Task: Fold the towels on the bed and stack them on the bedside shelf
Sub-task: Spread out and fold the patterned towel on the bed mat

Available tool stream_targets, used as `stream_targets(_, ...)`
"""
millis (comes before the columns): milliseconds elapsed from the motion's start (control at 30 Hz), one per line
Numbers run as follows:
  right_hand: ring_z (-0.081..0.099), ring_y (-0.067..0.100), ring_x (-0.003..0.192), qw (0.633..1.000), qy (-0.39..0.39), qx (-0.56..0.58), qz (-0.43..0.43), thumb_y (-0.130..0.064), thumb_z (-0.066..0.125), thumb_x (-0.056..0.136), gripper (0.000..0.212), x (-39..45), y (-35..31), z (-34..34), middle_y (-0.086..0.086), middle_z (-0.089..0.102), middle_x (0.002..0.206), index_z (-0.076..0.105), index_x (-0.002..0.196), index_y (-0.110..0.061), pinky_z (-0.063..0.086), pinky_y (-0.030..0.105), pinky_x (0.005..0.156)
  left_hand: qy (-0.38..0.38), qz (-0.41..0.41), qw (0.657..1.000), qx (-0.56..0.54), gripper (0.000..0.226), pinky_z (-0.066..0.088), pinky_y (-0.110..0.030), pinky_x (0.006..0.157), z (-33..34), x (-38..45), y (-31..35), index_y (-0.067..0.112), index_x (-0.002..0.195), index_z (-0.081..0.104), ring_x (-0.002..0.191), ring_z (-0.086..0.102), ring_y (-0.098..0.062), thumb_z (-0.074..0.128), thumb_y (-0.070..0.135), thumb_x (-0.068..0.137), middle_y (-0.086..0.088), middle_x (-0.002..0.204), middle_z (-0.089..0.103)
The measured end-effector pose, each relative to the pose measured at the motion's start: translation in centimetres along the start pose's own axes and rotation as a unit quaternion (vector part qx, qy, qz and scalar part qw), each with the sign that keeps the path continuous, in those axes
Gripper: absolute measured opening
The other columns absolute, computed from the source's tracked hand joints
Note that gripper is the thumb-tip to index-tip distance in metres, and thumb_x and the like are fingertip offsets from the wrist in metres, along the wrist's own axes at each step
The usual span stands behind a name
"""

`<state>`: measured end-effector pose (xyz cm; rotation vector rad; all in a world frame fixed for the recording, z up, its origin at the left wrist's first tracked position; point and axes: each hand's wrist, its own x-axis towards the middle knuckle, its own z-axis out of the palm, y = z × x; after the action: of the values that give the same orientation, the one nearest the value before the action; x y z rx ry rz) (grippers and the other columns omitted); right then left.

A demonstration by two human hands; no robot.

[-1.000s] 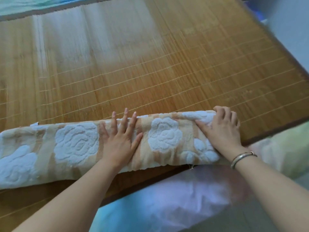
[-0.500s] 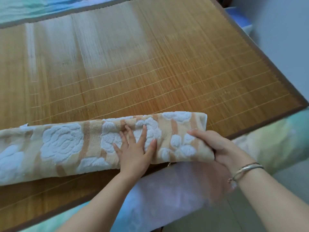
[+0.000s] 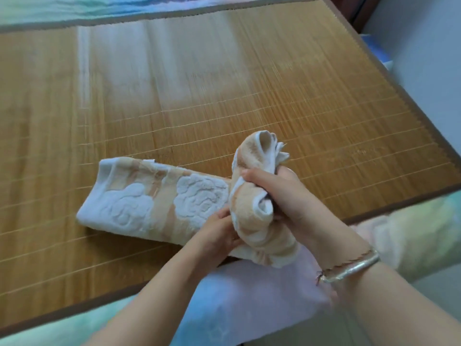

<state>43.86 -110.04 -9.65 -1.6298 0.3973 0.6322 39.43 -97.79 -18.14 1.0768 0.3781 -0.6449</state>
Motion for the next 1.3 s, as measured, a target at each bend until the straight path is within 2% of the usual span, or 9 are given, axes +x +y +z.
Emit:
stream_targets(133,0.068,0.026,0.087,0.999,0.012,-0.044,-0.016,-0.047,0.062,0.055,0.073,1.8,-1.1,8.8,0.008,0.067,0.099,0.044,0.119,-0.016,0.058,0.047,0.076,0.111,0.035,0.993,-0.014,0.044,0.055,-0.037,0.083,-8.7,-2.4,5.0,0.014,0.112,0.066,0.102,0.063,-0.027,0.05,0.048,0.091,-0.006,0.106,0.072)
stream_targets(267,0.055,0.014,0.04,0.999,-0.038,-0.016,0.002,-0.031,0.058,0.088,0.059,4.0,-2.8,16.1,0.009,0.063,0.079,0.028,0.133,-0.008,0.042,0.02,0.035,0.12,0.03,0.992,0.038,0.072,0.054,-0.042,0.079,-15.1,-5.8,11.4,0.014,0.12,0.061,0.101,0.067,-0.028,0.025,0.069,0.09,-0.012,0.116,0.068)
stream_targets(433,0.057,0.018,0.046,0.993,-0.109,0.013,0.048,-0.013,0.039,0.096,0.051,4.7,-3.4,22.2,0.014,0.062,0.087,0.017,0.141,-0.012,0.04,0.019,0.035,0.089,-0.025,0.992,0.09,0.094,0.049,-0.049,0.09,-19.6,-6.9,15.2,0.012,0.129,0.052,0.109,0.064,-0.033,0.023,0.085,0.076,-0.015,0.119,0.066)
stream_targets(600,0.063,0.028,0.094,0.99,-0.036,-0.126,-0.051,-0.003,0.038,0.09,0.032,4.3,-1.8,20.7,0.011,0.061,0.115,0.049,0.117,-0.015,0.053,0.036,0.07,0.057,-0.083,0.967,0.234,0.083,0.051,-0.045,0.091,-20.3,-6.2,14.5,0.017,0.122,0.059,0.104,0.067,-0.029,0.047,0.082,0.072,-0.01,0.112,0.07)
stream_targets(667,0.052,0.02,0.107,0.926,0.115,-0.314,-0.173,-0.012,0.039,0.092,0.039,4.3,0.1,18.0,0.003,0.055,0.122,0.045,0.13,-0.016,0.046,0.038,0.09,0.145,-0.034,0.953,0.264,0.061,0.052,-0.047,0.092,-20.7,-4.9,13.0,0.014,0.116,0.063,0.097,0.069,-0.028,0.072,0.056,0.072,-0.009,0.105,0.072)
stream_targets(767,0.026,0.022,0.138,0.821,0.234,-0.486,-0.184,-0.034,0.032,0.097,0.047,4.3,2.5,14.4,0.004,0.034,0.15,0.035,0.142,-0.023,0.019,0.046,0.113,0.269,0.036,0.899,0.343,0.026,0.053,-0.049,0.088,-21.6,-3.0,11.6,0.012,0.105,0.063,0.093,0.067,-0.027,0.064,0.031,0.086,-0.008,0.099,0.07)
stream_targets(867,-0.014,0.025,0.146,0.807,0.194,-0.55,-0.093,-0.06,0.017,0.093,0.063,4.4,5.3,13.5,0.002,-0.009,0.16,0.008,0.15,-0.035,-0.007,0.062,0.111,0.325,0.062,0.855,0.4,0.015,0.048,-0.037,0.072,-22.9,-3.1,11.0,0.015,0.101,0.056,0.092,0.061,-0.023,0.05,0.027,0.095,0.0,0.095,0.063)
stream_targets(1067,-0.025,0.029,0.143,0.785,0.199,-0.583,-0.062,-0.07,0.008,0.087,0.073,4.8,8.5,15.8,-0.001,-0.023,0.157,-0.012,0.149,-0.038,0.007,0.072,0.107,0.367,0.011,0.777,0.512,0.045,0.036,-0.049,0.097,-24.5,-2.8,8.9,0.009,0.125,0.044,0.121,0.041,-0.038,0.043,0.043,0.096,-0.014,0.127,0.048)
stream_targets(1300,-0.023,0.031,0.143,0.772,0.195,-0.603,-0.053,-0.069,0.008,0.088,0.072,5.3,8.7,15.7,0.001,-0.021,0.158,-0.012,0.149,-0.035,0.009,0.071,0.107,0.347,-0.033,0.87,0.348,0.094,0.048,-0.045,0.089,-24.3,-3.8,9.3,0.012,0.129,0.035,0.106,0.057,-0.03,0.058,0.078,0.067,-0.007,0.12,0.053)
